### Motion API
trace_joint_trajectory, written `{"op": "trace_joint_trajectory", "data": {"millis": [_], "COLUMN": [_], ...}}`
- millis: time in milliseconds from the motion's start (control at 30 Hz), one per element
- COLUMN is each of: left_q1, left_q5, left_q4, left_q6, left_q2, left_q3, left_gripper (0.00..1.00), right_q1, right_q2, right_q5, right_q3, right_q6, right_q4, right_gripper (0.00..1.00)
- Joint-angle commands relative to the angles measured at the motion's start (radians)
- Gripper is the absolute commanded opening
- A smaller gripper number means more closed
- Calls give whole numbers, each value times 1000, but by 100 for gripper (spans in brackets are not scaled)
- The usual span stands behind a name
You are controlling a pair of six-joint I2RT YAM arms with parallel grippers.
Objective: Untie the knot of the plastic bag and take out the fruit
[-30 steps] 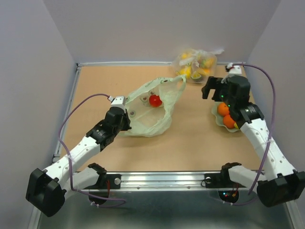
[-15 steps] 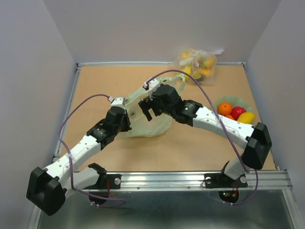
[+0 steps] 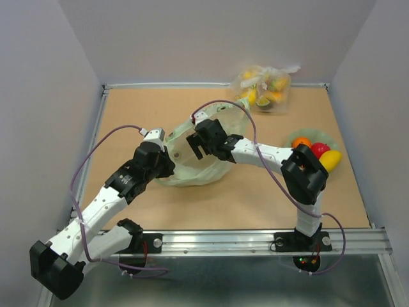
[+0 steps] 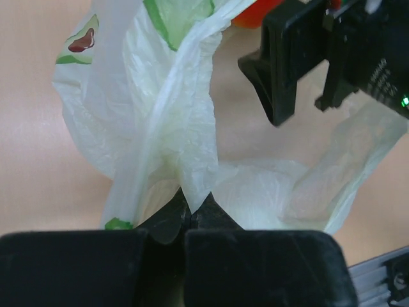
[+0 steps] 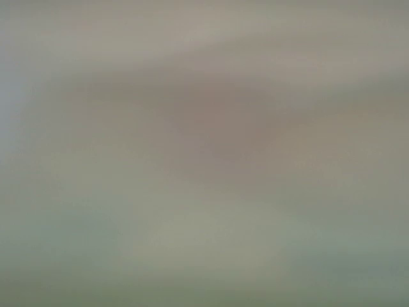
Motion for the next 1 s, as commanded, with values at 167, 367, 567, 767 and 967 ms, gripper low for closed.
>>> {"op": "trace_joint_trajectory", "data": {"millis": [167,367,567,767,967], "left_q1": [3,3,3,1,3], "left_q5": [98,141,156,127,93], "left_q4": [-121,-158,-162,-162,-135], "left_q6": [-22,-20,-18,-25,-32], "left_q2": [-71,-77,-70,-65,-57], "left_q3": [59,73,63,57,47], "left_gripper": [0,0,0,0,0], "right_q1": [-54,-83,-94,-94,-94], "right_q2": [73,153,197,162,41], "right_q5": [80,93,47,2,-54], "right_q3": [73,81,49,7,-85], "right_q6": [28,71,79,87,67], "right_q4": [217,300,347,364,366], "right_gripper": [100,100,96,39,0]}}
